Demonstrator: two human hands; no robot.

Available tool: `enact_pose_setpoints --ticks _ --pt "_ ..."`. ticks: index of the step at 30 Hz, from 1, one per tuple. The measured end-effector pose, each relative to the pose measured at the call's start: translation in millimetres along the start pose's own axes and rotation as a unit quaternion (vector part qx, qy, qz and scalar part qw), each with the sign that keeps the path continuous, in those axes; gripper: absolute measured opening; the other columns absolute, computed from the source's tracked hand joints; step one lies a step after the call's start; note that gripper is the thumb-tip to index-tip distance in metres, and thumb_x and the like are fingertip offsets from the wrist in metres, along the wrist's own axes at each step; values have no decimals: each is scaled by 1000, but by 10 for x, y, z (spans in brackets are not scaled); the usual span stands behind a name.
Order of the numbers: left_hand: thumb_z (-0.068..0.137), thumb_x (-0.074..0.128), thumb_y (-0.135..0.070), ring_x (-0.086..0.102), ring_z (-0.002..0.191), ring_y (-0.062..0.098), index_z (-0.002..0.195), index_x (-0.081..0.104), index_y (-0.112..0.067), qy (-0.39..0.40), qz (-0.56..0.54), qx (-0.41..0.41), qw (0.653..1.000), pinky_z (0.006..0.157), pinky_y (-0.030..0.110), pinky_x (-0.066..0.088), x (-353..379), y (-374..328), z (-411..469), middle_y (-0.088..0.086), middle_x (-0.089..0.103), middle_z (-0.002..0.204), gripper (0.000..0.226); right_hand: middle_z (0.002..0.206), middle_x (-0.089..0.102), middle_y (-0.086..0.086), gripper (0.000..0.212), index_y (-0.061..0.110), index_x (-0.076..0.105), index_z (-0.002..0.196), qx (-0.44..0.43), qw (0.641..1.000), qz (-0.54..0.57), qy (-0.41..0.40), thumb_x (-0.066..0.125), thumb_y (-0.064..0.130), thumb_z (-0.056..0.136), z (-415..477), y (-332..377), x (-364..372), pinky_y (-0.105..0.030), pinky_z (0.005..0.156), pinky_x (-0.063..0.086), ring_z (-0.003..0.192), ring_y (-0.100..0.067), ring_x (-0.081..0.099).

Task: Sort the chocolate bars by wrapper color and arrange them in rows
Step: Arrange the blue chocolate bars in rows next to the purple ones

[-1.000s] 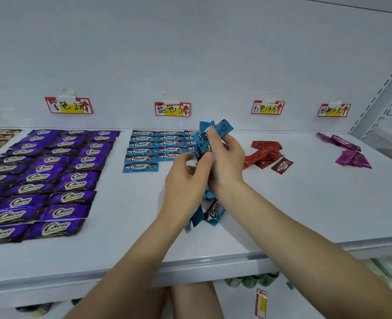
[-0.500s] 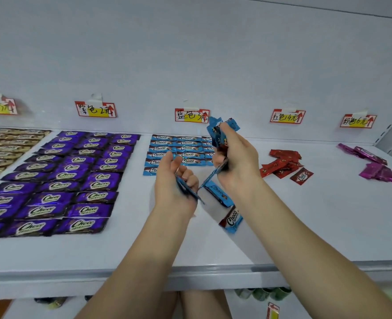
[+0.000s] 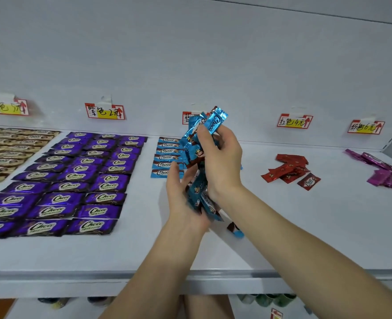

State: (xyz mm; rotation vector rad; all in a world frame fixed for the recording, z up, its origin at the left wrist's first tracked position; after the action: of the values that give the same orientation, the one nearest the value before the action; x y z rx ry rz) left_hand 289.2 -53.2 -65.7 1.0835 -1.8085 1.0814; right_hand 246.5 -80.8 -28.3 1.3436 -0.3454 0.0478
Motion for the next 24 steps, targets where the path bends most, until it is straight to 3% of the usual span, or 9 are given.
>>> enact_pose_setpoints --ticks 5,9,12,15,17,20,24 --pt "87 42 -61 67 92 28 117 63 -20 46 28 -14 998 77 42 53 2 -57 7 10 71 103 55 86 62 0 2 18 56 93 -18 999 -26 10 56 19 91 102 77 -7 -12 47 45 59 2 63" --pt "87 46 -59 67 93 30 105 66 -19 59 29 -13 998 80 51 51 -31 -105 14 13 71 105 48 89 66 -2 3 24 59 92 -34 998 -50 19 57 23 90 186 198 -117 -25 58 55 78 -14 67" --pt "87 48 -58 68 92 31 113 64 -19 76 19 1 997 75 54 54 -79 -167 43 17 69 108 50 86 69 4 6 27 62 91 14 974 -146 173 60 22 88 102 328 -282 -30 72 57 79 -12 68" --pt "83 48 -64 68 95 31 124 60 -18 103 4 -8 995 81 43 55 -72 -220 65 14 68 111 63 98 68 9 14 25 64 100 6 893 -341 293 62 23 86 -82 251 -380 -17 76 53 87 -3 65" --pt "82 47 -65 66 103 31 127 59 -19 113 24 -10 993 86 43 52 -62 -215 71 13 67 115 66 102 63 11 25 20 62 111 -71 868 -418 259 62 25 86 -130 112 -389 -9 78 43 93 -2 57" --pt "86 49 -56 69 94 27 124 61 -17 111 25 -12 993 79 39 55 -61 -171 66 9 69 106 56 107 54 7 36 19 54 122 -169 851 -465 175 60 25 87 -158 -38 -366 -8 82 32 101 -4 46" --pt "88 53 -41 72 79 21 118 64 -15 86 -4 -8 996 62 31 59 -33 -130 46 6 72 92 41 123 52 -2 31 10 52 123 -213 855 -447 153 49 18 93 -141 -185 -320 -21 98 35 115 -12 44"
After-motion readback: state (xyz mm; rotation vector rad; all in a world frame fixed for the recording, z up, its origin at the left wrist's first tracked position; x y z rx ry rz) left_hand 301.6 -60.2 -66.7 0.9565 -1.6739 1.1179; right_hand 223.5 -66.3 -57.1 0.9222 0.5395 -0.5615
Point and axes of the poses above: each hand's wrist, its own z-axis towards the middle knuckle, its own x-axis out of the palm, y = z × x, the point moved 1 cm from there along z, towards the middle knuckle
